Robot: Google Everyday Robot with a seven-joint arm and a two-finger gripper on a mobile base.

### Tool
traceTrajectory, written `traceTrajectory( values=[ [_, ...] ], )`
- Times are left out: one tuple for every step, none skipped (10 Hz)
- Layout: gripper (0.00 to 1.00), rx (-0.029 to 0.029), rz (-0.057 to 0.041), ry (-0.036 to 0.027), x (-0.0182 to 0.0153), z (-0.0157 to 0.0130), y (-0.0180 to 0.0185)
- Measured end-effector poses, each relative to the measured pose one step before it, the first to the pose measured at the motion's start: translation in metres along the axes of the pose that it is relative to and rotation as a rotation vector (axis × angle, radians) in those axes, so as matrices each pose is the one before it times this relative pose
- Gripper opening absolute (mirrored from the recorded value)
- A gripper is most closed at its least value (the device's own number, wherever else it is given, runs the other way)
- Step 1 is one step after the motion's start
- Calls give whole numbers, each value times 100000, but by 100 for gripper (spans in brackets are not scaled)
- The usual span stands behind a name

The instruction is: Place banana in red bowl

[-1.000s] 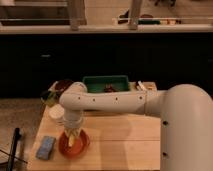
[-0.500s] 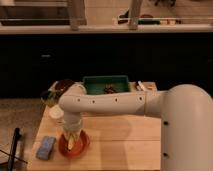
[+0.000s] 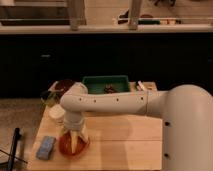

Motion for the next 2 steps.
traceTrajectory(
  values=[
    [80, 201, 1085, 570, 543, -301, 219],
    [80, -182, 1366, 859, 832, -412, 292]
  ],
)
